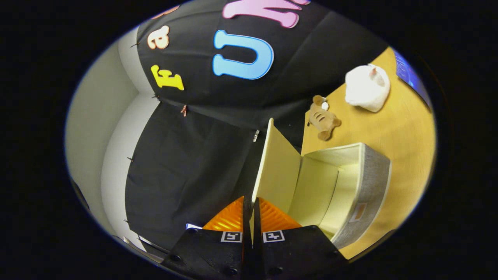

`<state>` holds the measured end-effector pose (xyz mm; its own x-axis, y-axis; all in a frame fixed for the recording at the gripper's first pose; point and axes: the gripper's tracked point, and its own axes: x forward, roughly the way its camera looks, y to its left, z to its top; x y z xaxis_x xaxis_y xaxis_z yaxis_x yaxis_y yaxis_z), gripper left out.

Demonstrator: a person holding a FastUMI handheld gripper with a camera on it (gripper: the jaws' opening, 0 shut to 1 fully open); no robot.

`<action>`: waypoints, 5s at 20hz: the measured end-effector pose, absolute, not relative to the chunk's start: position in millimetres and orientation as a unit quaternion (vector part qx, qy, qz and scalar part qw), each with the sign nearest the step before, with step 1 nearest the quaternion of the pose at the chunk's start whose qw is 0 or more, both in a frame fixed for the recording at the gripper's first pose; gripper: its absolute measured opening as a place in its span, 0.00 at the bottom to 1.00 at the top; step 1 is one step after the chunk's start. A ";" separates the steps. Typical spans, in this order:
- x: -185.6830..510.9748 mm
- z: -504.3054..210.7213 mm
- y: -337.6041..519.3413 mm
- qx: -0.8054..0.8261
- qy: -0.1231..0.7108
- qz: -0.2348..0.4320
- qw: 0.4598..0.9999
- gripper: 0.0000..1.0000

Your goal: Open the storage box then place both shoes into the box .Put the left shoe in first, then the right shoe, with the right side of both shoes facing outward in a uniform manner.

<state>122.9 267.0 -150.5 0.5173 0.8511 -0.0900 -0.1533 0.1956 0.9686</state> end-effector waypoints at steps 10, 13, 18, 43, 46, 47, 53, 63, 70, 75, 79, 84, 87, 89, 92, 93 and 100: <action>144.9 -123.6 387.2 0.426 0.327 0.399 0.743 0.05; 147.7 -133.4 418.0 0.421 0.332 0.400 0.743 0.06; 149.9 -135.7 447.0 0.404 0.328 0.399 0.755 0.13; 115.8 -136.9 255.1 0.234 0.213 0.275 0.908 0.84; 98.0 -149.5 205.1 0.211 0.226 0.232 0.922 0.84; 91.6 -157.6 186.5 0.205 0.237 0.216 0.925 0.84; 46.7 -231.9 78.6 0.132 0.325 0.122 0.928 0.84; -20.7 -390.7 -0.6 0.073 0.493 0.027 0.866 0.78; -25.7 -447.9 -7.9 0.089 0.551 -0.006 0.830 0.51; -30.1 -469.1 -0.3 0.119 0.584 -0.022 0.803 0.36; -31.2 -469.7 -5.2 0.147 0.586 -0.038 0.796 0.07; -26.9 -456.4 -1.5 0.170 0.562 -0.043 0.808 0.05; -19.9 -438.6 3.3 0.192 0.546 -0.032 0.815 0.05; -14.6 -426.4 3.7 0.201 0.535 -0.029 0.820 0.05; -5.8 -402.6 9.0 0.211 0.519 -0.022 0.828 0.05; -0.8 -391.6 12.3 0.211 0.512 -0.015 0.833 0.05; 52.4 -300.8 58.1 0.249 0.459 0.024 0.852 0.05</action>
<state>52.4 58.1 -300.8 0.5766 0.2698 -0.7712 0.1879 0.8748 0.4465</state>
